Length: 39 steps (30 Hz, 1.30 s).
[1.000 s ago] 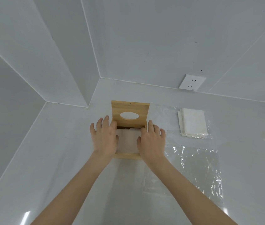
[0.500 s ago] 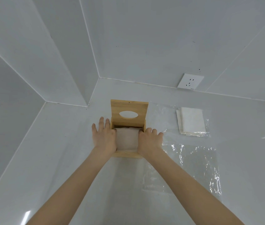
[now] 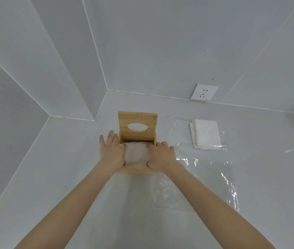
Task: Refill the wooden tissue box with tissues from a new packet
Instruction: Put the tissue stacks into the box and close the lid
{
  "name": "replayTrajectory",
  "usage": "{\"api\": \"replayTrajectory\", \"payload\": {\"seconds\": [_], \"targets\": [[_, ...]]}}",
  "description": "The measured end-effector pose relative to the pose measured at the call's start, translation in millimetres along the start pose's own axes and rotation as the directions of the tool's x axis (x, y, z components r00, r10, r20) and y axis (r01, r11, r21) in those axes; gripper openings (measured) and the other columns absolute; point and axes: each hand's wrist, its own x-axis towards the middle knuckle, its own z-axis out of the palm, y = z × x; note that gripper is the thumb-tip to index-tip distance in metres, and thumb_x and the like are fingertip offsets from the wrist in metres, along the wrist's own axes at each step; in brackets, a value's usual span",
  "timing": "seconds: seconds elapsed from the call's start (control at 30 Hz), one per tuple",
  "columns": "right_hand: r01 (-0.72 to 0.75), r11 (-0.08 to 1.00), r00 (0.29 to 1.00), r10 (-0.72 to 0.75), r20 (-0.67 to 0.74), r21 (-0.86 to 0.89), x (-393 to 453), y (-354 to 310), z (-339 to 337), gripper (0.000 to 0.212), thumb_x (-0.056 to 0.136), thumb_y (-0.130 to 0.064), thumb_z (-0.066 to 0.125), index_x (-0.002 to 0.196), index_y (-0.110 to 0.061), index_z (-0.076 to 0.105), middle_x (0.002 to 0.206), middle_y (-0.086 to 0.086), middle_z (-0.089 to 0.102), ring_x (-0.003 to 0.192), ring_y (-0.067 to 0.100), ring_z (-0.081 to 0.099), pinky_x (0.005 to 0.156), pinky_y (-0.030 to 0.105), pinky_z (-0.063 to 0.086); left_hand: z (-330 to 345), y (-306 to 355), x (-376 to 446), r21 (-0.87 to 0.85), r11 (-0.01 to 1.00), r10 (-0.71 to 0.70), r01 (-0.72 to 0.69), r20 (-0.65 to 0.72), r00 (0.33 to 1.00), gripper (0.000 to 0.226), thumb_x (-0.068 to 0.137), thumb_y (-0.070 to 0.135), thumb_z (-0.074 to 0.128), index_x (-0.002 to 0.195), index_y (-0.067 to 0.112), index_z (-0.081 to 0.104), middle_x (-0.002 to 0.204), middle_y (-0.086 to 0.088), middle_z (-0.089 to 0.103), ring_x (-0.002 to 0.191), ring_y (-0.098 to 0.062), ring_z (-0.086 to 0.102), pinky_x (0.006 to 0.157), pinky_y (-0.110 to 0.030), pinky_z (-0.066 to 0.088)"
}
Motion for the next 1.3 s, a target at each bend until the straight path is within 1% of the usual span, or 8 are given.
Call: {"api": "replayTrajectory", "payload": {"seconds": [0.2, 0.33, 0.63, 0.77, 0.87, 1.0, 1.13, 1.3], "targets": [[0.102, 0.665, 0.994, -0.092, -0.054, 0.740, -39, 53, -27, 0.040, 0.087, -0.025, 0.060, 0.126, -0.025, 0.054, 0.134, -0.001, 0.052, 0.124, 0.013, 0.046, 0.093, 0.021, 0.035, -43, 0, -24, -0.128, 0.992, -0.008, 0.000, -0.061, 0.998, 0.031, 0.085, 0.036, 0.052, 0.110, 0.018, 0.059, 0.112, -0.006, 0.057, 0.108, -0.026, 0.051, 0.078, -0.031, 0.036], [0.065, 0.520, 0.992, 0.057, -0.111, 0.852, -56, 92, -35, 0.024, 0.086, -0.022, 0.060, 0.110, -0.022, 0.063, 0.107, 0.000, 0.065, 0.103, 0.013, 0.059, 0.076, 0.016, 0.043, -76, 31, -45, -0.201, 0.975, 0.057, -0.092, -0.171, 0.984, 0.023, 0.087, 0.029, 0.052, 0.098, 0.012, 0.064, 0.099, -0.006, 0.062, 0.090, -0.025, 0.059, 0.066, -0.028, 0.040], [0.078, 0.268, 0.937, 0.310, -0.163, 0.960, -77, 166, -31, 0.015, 0.087, -0.006, 0.055, 0.098, -0.009, 0.064, 0.088, 0.008, 0.067, 0.078, 0.017, 0.064, 0.072, 0.024, 0.048, -75, 124, -32, -0.568, 0.736, 0.329, -0.368, -0.175, 0.928, 0.034, 0.078, 0.038, 0.067, 0.107, 0.019, 0.063, 0.105, 0.002, 0.066, 0.106, -0.017, 0.057, 0.086, -0.031, 0.046], [0.000, 0.309, 0.938, 0.329, -0.107, 0.951, -81, 189, -4, 0.014, 0.086, -0.006, 0.055, 0.091, -0.014, 0.065, 0.084, 0.004, 0.068, 0.081, 0.018, 0.063, 0.070, 0.022, 0.047, -36, 155, -31, -0.503, 0.697, 0.533, -0.511, -0.113, 0.838, 0.073, 0.076, 0.045, 0.068, 0.139, 0.024, 0.036, 0.149, 0.007, 0.031, 0.138, -0.012, 0.027, 0.109, -0.026, 0.025], [-0.037, 0.536, 0.933, 0.321, -0.164, 0.843, -85, 198, 27, 0.023, 0.086, -0.009, 0.057, 0.106, -0.015, 0.064, 0.106, 0.001, 0.066, 0.100, 0.015, 0.057, 0.085, 0.023, 0.041, 7, 172, -32, -0.318, 0.686, 0.658, -0.654, -0.111, 0.745, 0.094, 0.073, 0.056, 0.062, 0.147, 0.021, 0.017, 0.157, 0.006, 0.006, 0.145, -0.011, 0.003, 0.119, -0.034, 0.012], [-0.064, 0.721, 0.933, 0.288, -0.215, 0.690, -97, 196, 60, 0.038, 0.087, -0.012, 0.056, 0.125, -0.016, 0.054, 0.131, 0.000, 0.056, 0.123, 0.016, 0.048, 0.098, 0.020, 0.032, 50, 178, -44, -0.045, 0.703, 0.698, -0.710, -0.150, 0.700, 0.090, 0.062, 0.076, 0.037, 0.132, 0.020, 0.042, 0.143, 0.001, 0.047, 0.132, -0.018, 0.042, 0.099, -0.039, 0.047], [-0.058, 0.756, 0.920, 0.294, -0.259, 0.652, -111, 188, 83, 0.039, 0.088, -0.012, 0.054, 0.126, -0.018, 0.053, 0.134, -0.001, 0.053, 0.127, 0.014, 0.044, 0.099, 0.020, 0.032, 70, 179, -53, -0.072, 0.631, 0.750, -0.772, -0.196, 0.631, 0.073, 0.068, 0.067, 0.037, 0.125, 0.022, 0.045, 0.134, 0.000, 0.056, 0.126, -0.019, 0.049, 0.104, -0.034, 0.035], [-0.041, 0.774, 0.909, 0.292, -0.298, 0.632, -128, 178, 101, 0.038, 0.088, -0.009, 0.054, 0.125, -0.015, 0.054, 0.133, -0.001, 0.055, 0.128, 0.016, 0.043, 0.101, 0.019, 0.031, 80, 175, -56, -0.158, 0.642, 0.738, -0.750, -0.141, 0.660, 0.060, 0.079, 0.061, 0.034, 0.121, 0.019, 0.048, 0.128, -0.007, 0.061, 0.115, -0.024, 0.060, 0.086, -0.040, 0.054]]}}
